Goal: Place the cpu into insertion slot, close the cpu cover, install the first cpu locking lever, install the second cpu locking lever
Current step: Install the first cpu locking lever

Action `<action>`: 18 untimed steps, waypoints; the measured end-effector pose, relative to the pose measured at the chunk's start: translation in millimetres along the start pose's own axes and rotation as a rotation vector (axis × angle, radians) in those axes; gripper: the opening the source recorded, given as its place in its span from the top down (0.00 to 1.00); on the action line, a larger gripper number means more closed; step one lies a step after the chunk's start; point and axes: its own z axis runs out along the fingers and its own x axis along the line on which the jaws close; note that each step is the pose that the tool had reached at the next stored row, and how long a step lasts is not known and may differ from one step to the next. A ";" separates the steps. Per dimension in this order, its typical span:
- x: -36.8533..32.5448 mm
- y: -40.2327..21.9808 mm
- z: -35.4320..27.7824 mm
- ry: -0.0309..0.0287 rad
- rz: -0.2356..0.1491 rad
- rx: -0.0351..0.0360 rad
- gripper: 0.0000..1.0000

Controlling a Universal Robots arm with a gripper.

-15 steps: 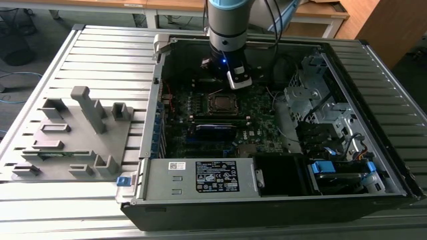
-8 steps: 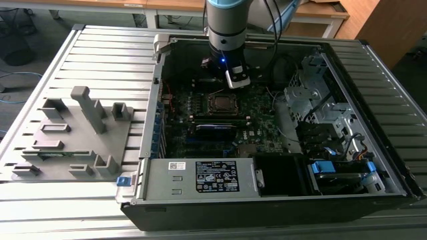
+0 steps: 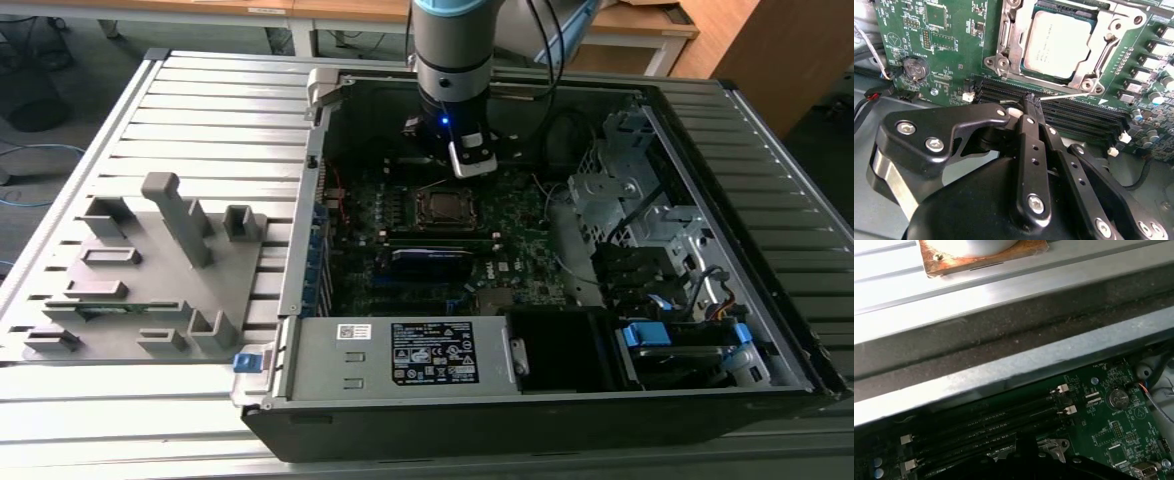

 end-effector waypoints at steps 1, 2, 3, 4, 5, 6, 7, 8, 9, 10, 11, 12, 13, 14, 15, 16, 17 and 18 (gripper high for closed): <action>0.1 0.0 0.1 -0.0008 0.003 0.0002 0.89; 0.2 -0.1 0.1 -0.0026 0.010 0.0006 0.89; 0.4 -0.1 0.2 -0.0052 0.020 0.0013 0.89; 0.5 -0.2 0.4 -0.0080 0.031 0.0018 0.89; 0.5 -0.2 0.6 -0.0114 0.044 0.0025 0.89; 0.5 -0.3 0.8 -0.0154 0.059 0.0034 0.89; 0.5 -0.3 0.9 -0.0193 0.074 0.0041 0.89; 0.7 -0.2 1.0 -0.0221 0.084 0.0046 0.89; 1.2 0.1 1.0 -0.0236 0.090 0.0051 0.89; 1.6 0.4 1.1 -0.0240 0.091 0.0051 0.89; 2.1 0.5 1.1 -0.0243 0.092 0.0051 0.89; 2.9 0.7 1.1 -0.0247 0.093 0.0051 0.89; 3.9 0.9 1.1 -0.0251 0.094 0.0051 0.89; 5.0 1.1 1.1 -0.0255 0.096 0.0052 0.89; 6.2 1.2 1.0 -0.0260 0.097 0.0054 0.89; 7.5 1.2 1.0 -0.0268 0.100 0.0054 0.89; 8.3 1.5 1.1 -0.0277 0.103 0.0054 0.89; 8.5 1.8 1.2 -0.0290 0.108 0.0057 0.89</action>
